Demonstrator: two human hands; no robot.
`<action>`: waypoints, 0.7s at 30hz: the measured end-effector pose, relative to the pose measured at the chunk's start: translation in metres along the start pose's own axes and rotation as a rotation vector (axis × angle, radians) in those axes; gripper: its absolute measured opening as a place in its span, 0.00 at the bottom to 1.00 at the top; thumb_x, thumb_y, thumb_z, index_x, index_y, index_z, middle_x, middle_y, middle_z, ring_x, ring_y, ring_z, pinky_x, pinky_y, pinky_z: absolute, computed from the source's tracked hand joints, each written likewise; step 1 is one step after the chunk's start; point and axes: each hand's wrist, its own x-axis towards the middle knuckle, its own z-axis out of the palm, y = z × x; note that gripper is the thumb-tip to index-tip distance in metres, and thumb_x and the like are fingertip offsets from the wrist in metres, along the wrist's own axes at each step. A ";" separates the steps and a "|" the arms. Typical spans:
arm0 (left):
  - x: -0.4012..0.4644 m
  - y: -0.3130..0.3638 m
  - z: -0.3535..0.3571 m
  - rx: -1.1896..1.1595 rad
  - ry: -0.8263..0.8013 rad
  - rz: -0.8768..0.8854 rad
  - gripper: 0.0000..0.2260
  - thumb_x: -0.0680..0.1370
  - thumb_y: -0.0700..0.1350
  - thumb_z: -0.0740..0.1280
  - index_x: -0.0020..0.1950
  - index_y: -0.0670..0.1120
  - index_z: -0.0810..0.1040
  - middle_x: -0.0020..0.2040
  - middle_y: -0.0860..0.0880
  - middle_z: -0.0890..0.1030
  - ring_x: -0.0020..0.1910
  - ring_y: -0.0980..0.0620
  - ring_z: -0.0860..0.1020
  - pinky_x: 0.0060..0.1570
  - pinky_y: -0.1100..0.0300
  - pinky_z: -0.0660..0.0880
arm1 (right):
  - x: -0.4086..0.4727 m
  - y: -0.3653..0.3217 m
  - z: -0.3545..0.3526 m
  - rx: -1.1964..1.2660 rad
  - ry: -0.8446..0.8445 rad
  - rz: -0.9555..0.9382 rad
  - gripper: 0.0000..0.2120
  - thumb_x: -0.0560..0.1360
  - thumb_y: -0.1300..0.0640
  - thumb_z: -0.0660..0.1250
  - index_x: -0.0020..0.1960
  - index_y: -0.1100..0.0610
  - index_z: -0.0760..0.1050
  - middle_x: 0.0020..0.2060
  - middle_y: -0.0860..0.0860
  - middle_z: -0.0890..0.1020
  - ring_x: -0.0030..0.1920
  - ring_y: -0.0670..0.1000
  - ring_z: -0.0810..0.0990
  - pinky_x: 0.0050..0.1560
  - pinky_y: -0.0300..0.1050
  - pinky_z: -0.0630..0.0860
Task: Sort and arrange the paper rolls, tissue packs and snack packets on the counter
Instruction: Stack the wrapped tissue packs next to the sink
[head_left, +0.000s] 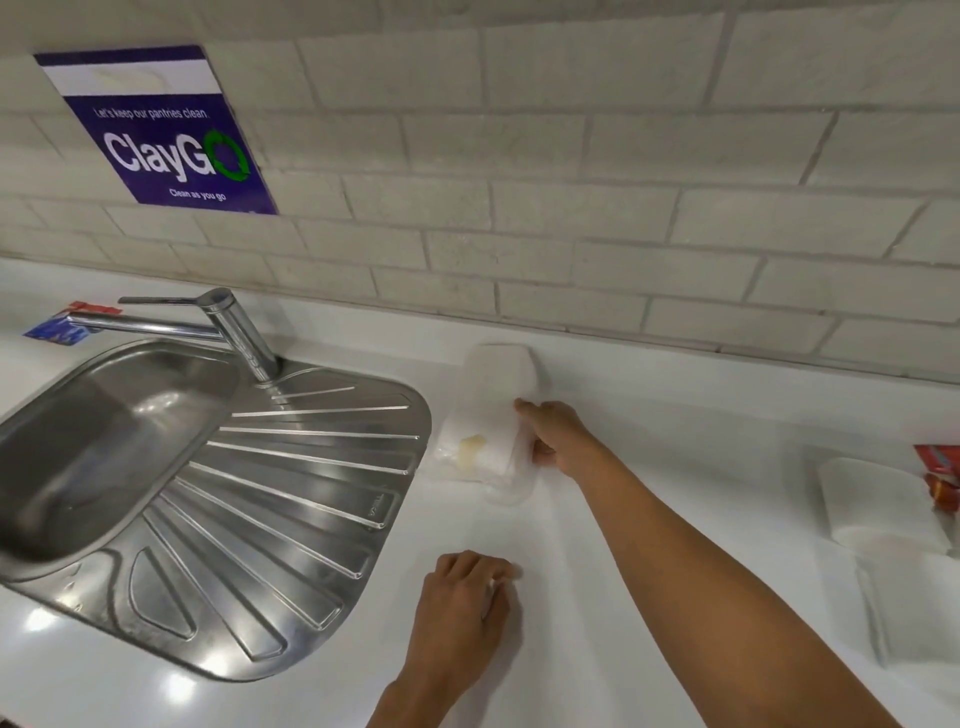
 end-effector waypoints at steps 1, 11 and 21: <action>0.001 0.001 -0.001 -0.001 -0.008 -0.006 0.12 0.78 0.51 0.60 0.57 0.61 0.79 0.53 0.66 0.79 0.56 0.59 0.73 0.55 0.60 0.73 | -0.008 0.000 -0.004 -0.012 -0.013 -0.005 0.23 0.75 0.44 0.68 0.63 0.59 0.73 0.56 0.57 0.80 0.51 0.57 0.81 0.55 0.56 0.81; -0.003 0.047 -0.008 -0.027 -0.054 -0.005 0.11 0.80 0.49 0.64 0.61 0.59 0.76 0.57 0.64 0.75 0.58 0.59 0.70 0.51 0.66 0.69 | -0.117 0.026 -0.088 -0.011 -0.006 -0.161 0.26 0.77 0.43 0.68 0.72 0.49 0.68 0.59 0.49 0.78 0.56 0.51 0.79 0.57 0.47 0.79; -0.023 0.155 0.020 -0.121 -0.068 0.093 0.09 0.81 0.51 0.63 0.60 0.63 0.75 0.58 0.67 0.72 0.59 0.65 0.68 0.49 0.75 0.63 | -0.235 0.077 -0.217 0.037 0.104 -0.296 0.19 0.78 0.45 0.68 0.66 0.47 0.72 0.57 0.47 0.79 0.56 0.50 0.80 0.61 0.50 0.77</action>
